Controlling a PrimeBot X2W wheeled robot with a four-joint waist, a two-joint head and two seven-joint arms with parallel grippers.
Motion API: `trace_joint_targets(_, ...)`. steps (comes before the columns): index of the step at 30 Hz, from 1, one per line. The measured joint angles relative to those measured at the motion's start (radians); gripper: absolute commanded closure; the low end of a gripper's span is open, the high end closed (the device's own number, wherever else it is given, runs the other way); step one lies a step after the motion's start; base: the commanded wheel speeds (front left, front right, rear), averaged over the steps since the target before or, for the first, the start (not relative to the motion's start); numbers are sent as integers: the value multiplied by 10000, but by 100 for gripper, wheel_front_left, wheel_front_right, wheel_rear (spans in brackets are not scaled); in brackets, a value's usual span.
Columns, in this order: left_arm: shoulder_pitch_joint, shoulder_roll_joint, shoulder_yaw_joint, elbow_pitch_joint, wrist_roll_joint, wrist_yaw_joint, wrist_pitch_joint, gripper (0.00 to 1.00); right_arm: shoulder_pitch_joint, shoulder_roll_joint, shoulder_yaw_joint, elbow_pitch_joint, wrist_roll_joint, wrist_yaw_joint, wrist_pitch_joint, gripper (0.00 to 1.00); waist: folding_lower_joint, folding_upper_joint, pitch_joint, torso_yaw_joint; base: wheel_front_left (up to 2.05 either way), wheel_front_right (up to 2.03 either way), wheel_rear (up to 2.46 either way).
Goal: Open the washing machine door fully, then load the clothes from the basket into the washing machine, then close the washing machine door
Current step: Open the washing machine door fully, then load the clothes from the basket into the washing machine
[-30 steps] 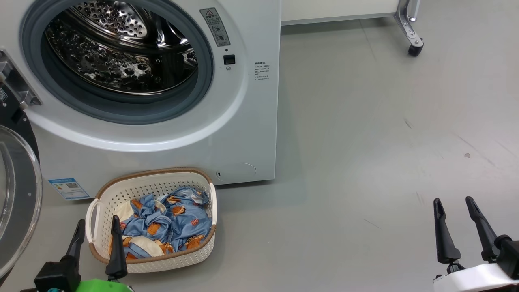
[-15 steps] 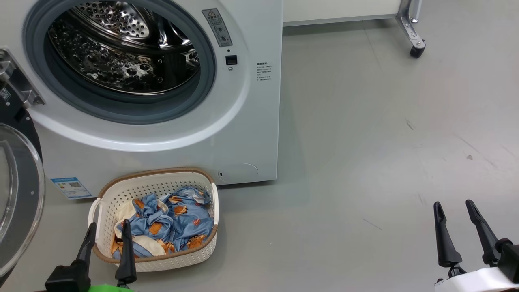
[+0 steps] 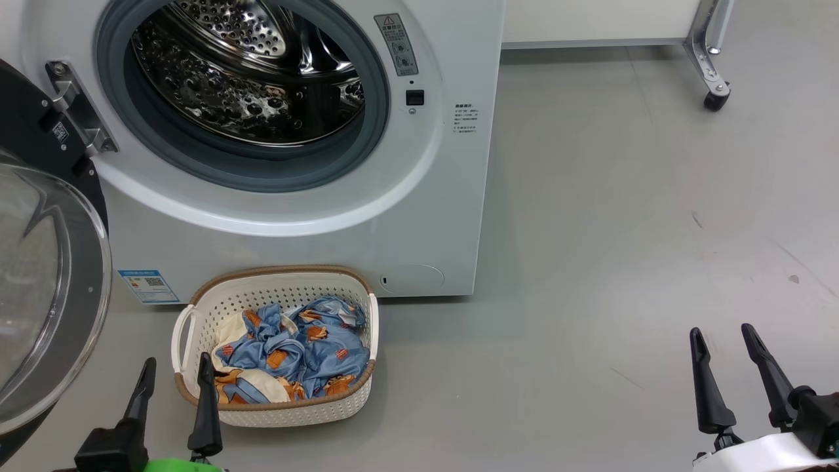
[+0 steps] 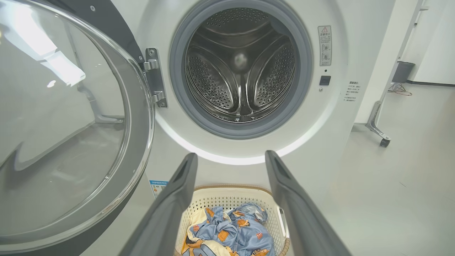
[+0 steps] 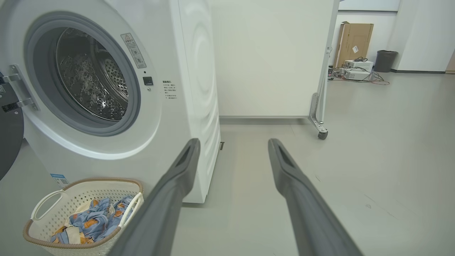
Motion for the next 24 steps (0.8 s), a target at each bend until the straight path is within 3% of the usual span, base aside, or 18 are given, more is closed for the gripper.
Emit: trace_joint_targets(24,165,8,17,-199,-196,313,0,0,-23,-17,234,12,0,0,0,0,0,0,-7,215,0,0,0)
